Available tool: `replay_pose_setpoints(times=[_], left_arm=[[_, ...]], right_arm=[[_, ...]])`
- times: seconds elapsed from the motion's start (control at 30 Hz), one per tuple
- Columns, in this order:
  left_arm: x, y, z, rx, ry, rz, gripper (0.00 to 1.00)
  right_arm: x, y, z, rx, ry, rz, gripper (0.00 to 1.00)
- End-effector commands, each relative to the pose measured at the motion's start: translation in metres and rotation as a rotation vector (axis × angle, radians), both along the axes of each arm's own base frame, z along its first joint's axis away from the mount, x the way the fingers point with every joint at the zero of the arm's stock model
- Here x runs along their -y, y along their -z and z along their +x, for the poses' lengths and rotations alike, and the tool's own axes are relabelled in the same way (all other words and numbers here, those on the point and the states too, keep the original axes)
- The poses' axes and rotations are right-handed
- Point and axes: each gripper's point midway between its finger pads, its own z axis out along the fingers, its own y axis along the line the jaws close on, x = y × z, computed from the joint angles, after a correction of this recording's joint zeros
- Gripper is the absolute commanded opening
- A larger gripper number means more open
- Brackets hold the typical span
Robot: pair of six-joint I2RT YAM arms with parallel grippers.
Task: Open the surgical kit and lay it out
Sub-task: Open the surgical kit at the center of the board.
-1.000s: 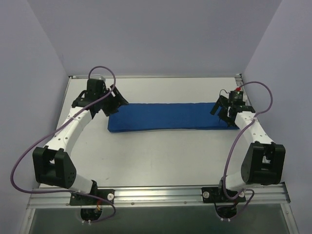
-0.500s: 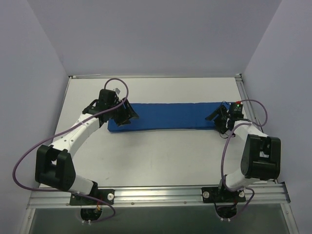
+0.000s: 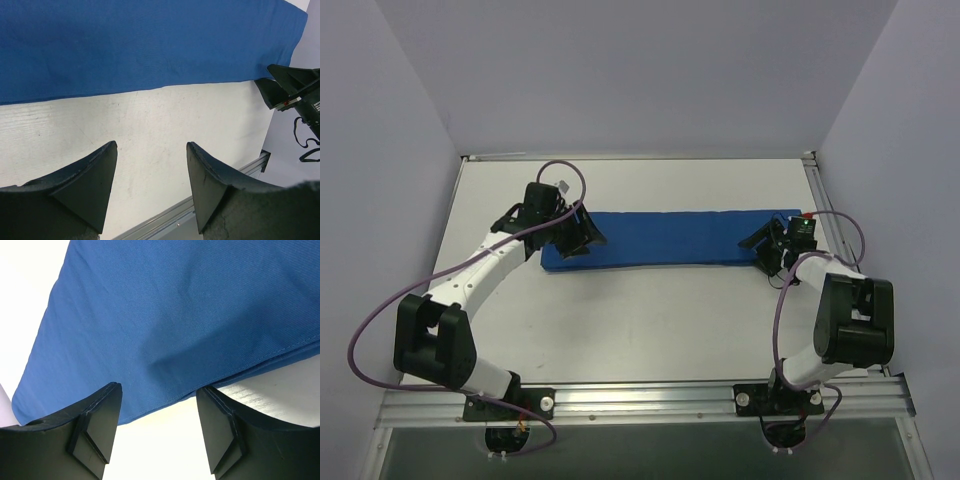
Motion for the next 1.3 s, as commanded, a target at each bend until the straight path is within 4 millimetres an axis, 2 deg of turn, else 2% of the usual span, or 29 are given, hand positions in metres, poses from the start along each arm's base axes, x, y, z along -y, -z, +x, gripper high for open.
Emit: replay_pose_setpoints(times=[0.0, 0.27, 0.33, 0.63, 0.67, 0.8, 0.9, 1.03, 1.27], left_arm=[[0.006, -0.025, 0.016, 0.091, 0.020, -0.027, 0.66], [0.005, -0.022, 0.013, 0.085, 0.025, -0.021, 0.66], [0.005, -0.022, 0.012, 0.084, 0.025, -0.020, 0.66], [-0.002, -0.024, 0.009, 0.088, 0.004, 0.005, 0.65], [-0.004, -0.021, 0.008, 0.082, -0.004, 0.007, 0.65], [-0.006, -0.011, 0.004, 0.060, -0.027, 0.003, 0.65], [-0.006, -0.003, 0.001, 0.036, -0.045, -0.006, 0.66], [-0.003, 0.009, 0.000, 0.004, -0.052, -0.025, 0.68], [0.005, 0.033, 0.000, -0.073, -0.064, -0.058, 0.71]], right_arm=[[0.004, -0.008, 0.011, 0.041, 0.016, 0.006, 0.61], [0.004, -0.004, 0.018, 0.055, 0.050, 0.042, 0.60], [0.002, -0.003, 0.016, 0.056, 0.084, 0.068, 0.56], [0.003, -0.023, 0.023, 0.144, 0.191, 0.149, 0.33], [0.003, -0.025, 0.023, 0.148, 0.192, 0.152, 0.28], [-0.001, -0.038, 0.026, 0.179, 0.194, 0.182, 0.18], [-0.001, -0.049, 0.029, 0.200, 0.192, 0.184, 0.16], [-0.002, -0.050, 0.030, 0.194, 0.186, 0.181, 0.14], [-0.005, -0.043, 0.032, 0.184, 0.179, 0.202, 0.02]])
